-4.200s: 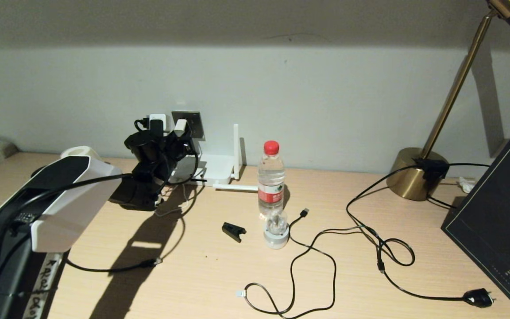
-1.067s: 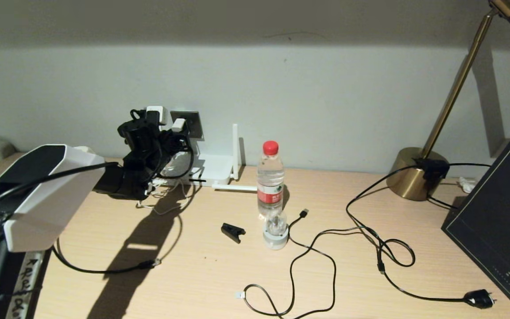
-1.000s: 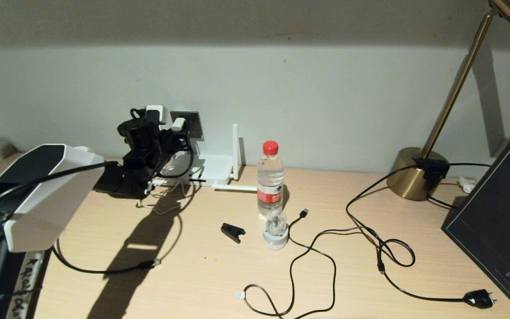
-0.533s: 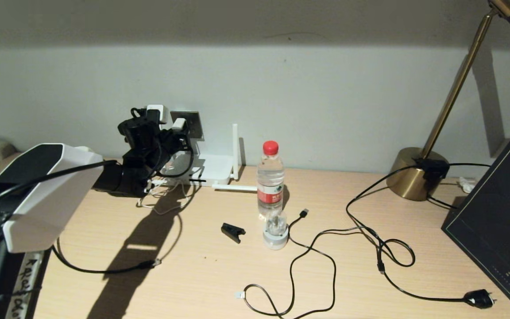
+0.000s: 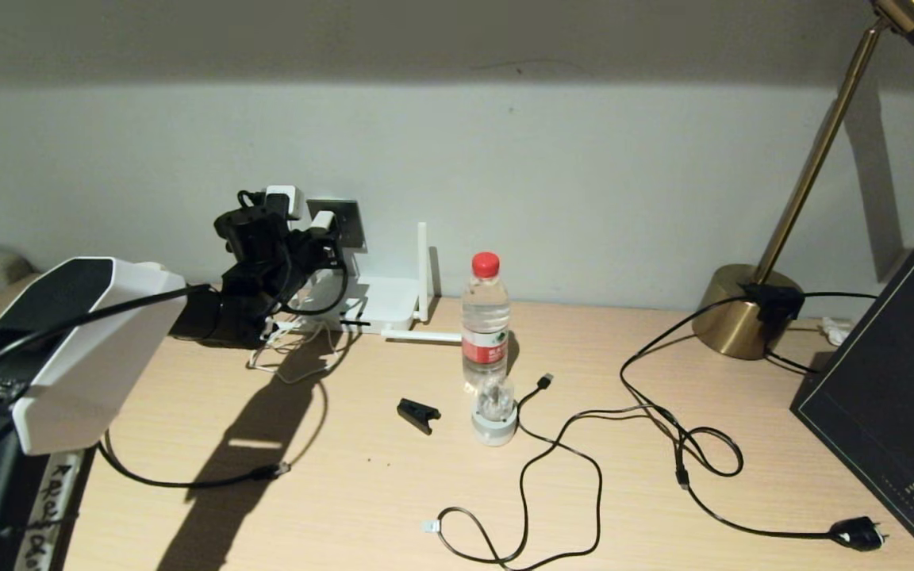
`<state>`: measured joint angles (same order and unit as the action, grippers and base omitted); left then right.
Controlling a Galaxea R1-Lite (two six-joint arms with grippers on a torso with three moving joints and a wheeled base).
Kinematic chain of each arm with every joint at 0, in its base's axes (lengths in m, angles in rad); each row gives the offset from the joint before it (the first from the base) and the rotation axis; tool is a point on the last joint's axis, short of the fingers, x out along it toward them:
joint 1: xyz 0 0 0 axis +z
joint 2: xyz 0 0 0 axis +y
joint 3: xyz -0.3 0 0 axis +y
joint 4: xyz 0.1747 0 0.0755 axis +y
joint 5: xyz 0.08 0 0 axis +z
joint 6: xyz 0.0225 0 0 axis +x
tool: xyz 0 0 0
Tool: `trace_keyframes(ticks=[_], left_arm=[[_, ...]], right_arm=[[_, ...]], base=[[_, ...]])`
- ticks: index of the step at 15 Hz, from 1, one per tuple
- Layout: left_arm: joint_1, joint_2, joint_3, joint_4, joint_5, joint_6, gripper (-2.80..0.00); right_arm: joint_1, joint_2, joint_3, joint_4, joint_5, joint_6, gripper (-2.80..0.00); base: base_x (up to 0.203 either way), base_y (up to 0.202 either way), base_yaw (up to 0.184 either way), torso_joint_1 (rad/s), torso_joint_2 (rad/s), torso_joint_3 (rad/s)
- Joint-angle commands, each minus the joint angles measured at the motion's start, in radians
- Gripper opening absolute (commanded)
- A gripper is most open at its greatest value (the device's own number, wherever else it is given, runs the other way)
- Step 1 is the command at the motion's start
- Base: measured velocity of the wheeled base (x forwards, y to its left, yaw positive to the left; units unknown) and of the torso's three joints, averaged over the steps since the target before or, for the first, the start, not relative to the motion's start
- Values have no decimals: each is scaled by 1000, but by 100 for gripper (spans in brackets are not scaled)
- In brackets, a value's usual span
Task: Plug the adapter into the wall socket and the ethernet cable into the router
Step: Align plug and socket
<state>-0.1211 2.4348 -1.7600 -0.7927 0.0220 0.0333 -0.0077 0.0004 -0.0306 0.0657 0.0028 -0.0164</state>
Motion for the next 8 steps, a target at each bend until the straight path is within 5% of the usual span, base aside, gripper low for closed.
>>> trace_keyframes(ticks=[1,8], left_arm=[[0,20,-31,7,1,0,-280],[0,17,-58,43,6,0,-280]], right_arm=[[0,0,0,0,0,0,-280],[0,1,0,0,0,0,-280]], base=[[0,0,0,0,0,0],[0,0,0,0,0,0]])
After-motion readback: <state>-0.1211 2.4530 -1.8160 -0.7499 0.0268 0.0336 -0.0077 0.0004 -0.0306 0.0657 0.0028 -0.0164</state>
